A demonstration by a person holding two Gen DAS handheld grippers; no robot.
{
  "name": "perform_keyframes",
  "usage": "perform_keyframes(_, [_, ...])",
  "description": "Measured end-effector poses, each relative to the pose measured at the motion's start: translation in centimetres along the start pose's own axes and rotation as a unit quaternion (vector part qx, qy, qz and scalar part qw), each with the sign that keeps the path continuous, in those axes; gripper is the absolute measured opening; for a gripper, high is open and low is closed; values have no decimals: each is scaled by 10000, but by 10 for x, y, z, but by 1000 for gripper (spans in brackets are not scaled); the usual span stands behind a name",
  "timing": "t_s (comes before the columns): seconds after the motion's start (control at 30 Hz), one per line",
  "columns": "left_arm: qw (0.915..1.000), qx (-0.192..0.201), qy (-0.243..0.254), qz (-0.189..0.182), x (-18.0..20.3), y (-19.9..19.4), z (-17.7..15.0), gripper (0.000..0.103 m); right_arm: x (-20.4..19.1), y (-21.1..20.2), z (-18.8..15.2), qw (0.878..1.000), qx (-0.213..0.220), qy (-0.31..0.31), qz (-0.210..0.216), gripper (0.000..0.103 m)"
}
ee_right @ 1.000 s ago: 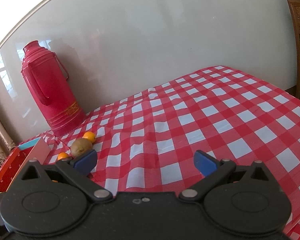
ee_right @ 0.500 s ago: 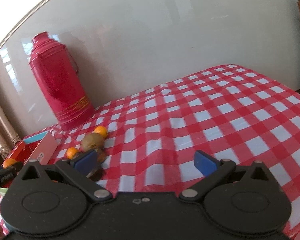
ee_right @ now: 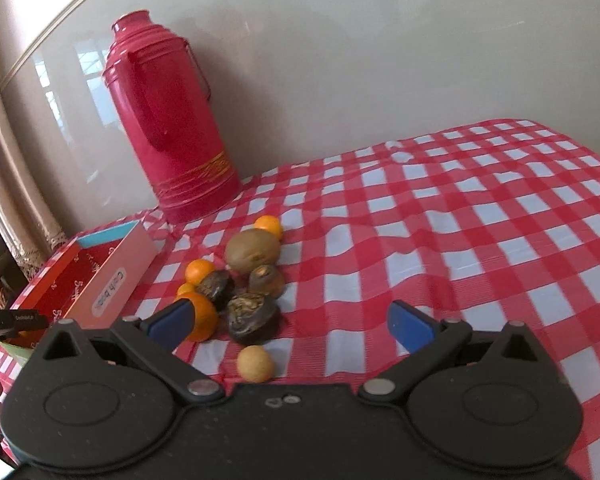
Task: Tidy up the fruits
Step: 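Carry the orange with the left tool into the red box and release, then reach the right tool to the small yellow fruit and close on it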
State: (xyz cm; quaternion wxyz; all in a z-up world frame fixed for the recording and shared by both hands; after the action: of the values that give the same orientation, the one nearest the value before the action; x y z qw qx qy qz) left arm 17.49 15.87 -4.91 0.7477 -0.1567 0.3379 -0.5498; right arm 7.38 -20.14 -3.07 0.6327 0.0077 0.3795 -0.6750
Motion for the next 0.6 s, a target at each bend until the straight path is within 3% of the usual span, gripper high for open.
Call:
perform_keyframes(0.03, [10000, 13, -36, -68, -1, 0, 1, 50, -2, 2, -1, 10000, -19, -13, -5, 97])
perform_keyframes(0.07, [9999, 43, -68, -97, 0, -2, 1, 63, -4, 4, -2, 10000, -38, -18, -2, 97])
perform_keyframes(0.1, [9999, 54, -113, -99, 0, -5, 1, 84, -5, 5, -3, 10000, -52, -17, 7, 97])
perform_keyframes(0.17, [9997, 95, -221, -90, 0, -11, 1, 92, -7, 7, -5, 10000, -77, -28, 24, 97])
perform_keyframes(0.4, [9978, 584, -298, -53, -9, -43, 3, 97, -10, 13, -4, 10000, -89, -21, 39, 97])
perform_keyframes(0.47, [9971, 660, -370, -12, -18, -53, 0, 103, -10, 14, -4, 10000, -82, -49, 2, 97])
perform_keyframes(0.6, [9956, 801, -470, 117, -41, -72, -10, 103, -11, 13, -5, 9997, -32, -242, -87, 97])
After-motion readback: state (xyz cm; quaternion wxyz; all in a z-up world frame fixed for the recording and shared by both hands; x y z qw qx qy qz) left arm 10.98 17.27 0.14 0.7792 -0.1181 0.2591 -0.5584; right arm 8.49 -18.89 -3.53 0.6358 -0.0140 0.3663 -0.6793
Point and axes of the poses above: each gripper's, at about its wrist camera, not at the fingertips, and y roughly the way its jaws point, x to its right, z to its top, the point moved 9 cm from there along y, roughly the way its jaws point, and after that the axes turned 15 degrees about y, right-handed, at the moved point
